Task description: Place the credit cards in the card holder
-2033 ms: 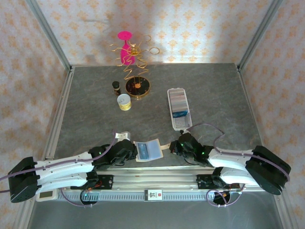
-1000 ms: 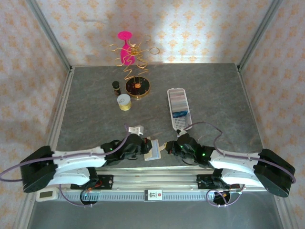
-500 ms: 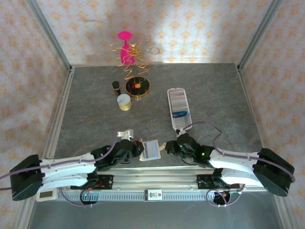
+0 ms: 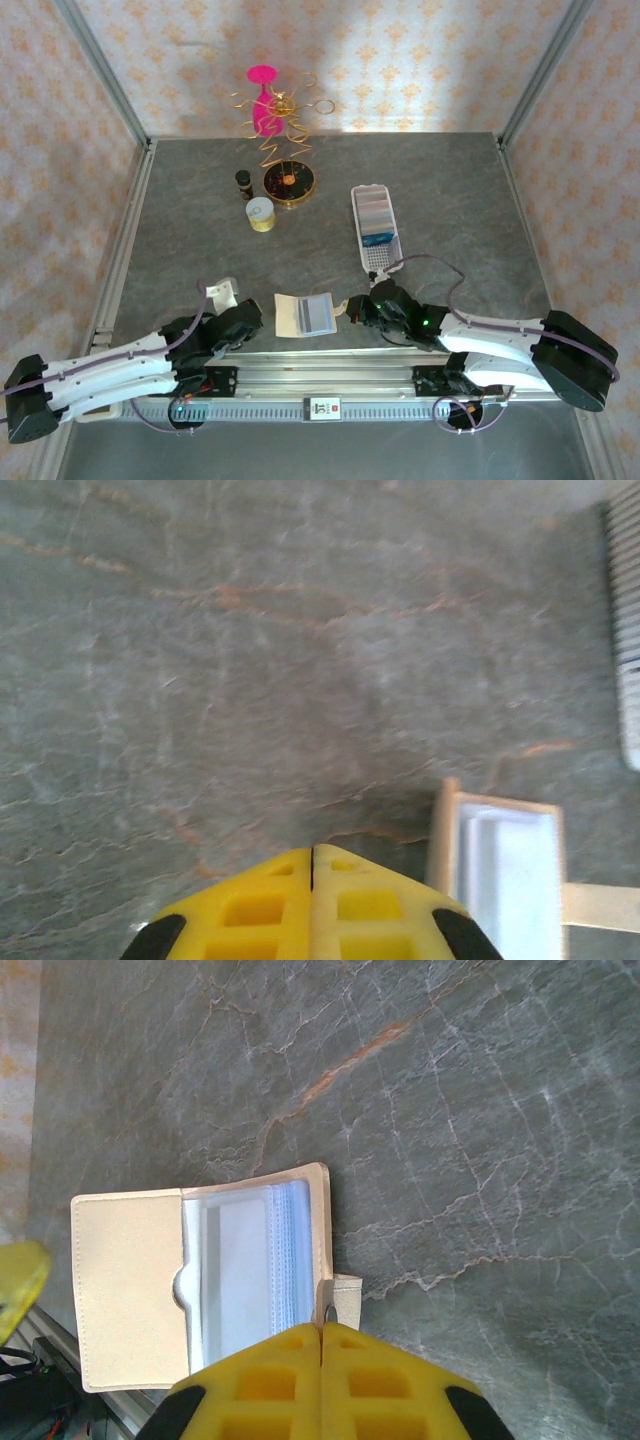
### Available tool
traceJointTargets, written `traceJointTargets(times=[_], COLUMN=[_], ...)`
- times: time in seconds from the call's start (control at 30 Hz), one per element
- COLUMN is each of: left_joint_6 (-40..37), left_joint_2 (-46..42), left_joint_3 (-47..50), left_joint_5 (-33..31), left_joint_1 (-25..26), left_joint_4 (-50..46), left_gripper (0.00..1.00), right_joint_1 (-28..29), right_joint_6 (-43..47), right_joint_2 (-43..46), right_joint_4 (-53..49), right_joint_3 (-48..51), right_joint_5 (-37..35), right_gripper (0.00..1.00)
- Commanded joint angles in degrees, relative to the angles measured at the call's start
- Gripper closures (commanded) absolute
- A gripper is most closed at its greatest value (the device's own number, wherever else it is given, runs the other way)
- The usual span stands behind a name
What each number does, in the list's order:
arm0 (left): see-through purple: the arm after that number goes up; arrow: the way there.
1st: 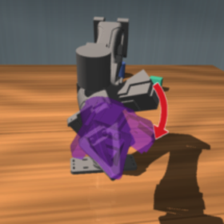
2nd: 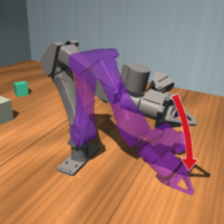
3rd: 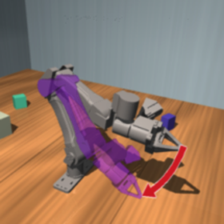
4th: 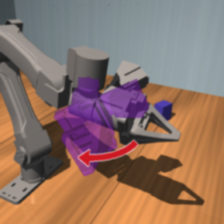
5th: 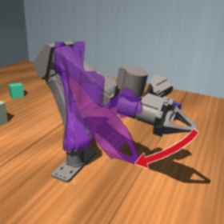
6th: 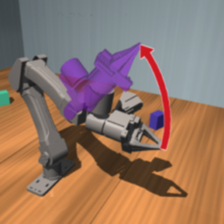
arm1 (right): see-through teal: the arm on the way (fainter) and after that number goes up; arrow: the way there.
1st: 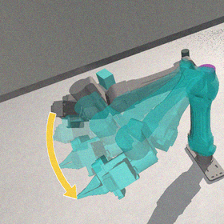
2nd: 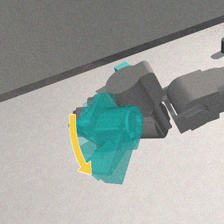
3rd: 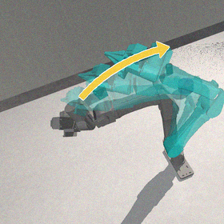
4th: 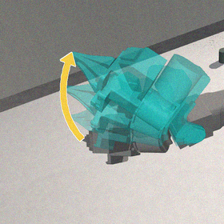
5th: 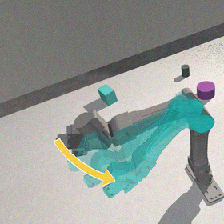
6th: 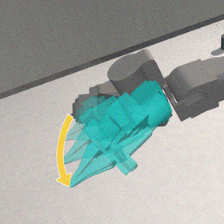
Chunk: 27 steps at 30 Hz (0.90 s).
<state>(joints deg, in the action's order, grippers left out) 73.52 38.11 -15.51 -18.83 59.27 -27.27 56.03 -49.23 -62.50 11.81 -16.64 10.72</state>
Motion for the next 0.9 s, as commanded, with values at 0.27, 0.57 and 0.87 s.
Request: traceJointTargets(times=[0.27,0.57,0.87], left_joint_6=[-5.1,-5.9,-4.1], left_joint_2=[15.9,22.7,38.0], left_joint_3=[2.8,-0.1,-0.9], left_joint_5=[18.3,23.7,27.6], left_joint_1=[0.2,1.5,2.6], left_joint_4=[29.1,46.0,58.6], left_gripper=[1.00,1.00,1.00], right_joint_1=[0.9,1.1,1.2], right_joint_6=[0.6,-0.1,-0.3], right_joint_2=[0.9,1.9,2.0], right_joint_4=[-0.6,1.5,1.9], right_joint_3=[-1.9,-0.8,-0.6], right_joint_5=[-0.3,0.2,0.5], right_gripper=[1.00,1.00,1.00])
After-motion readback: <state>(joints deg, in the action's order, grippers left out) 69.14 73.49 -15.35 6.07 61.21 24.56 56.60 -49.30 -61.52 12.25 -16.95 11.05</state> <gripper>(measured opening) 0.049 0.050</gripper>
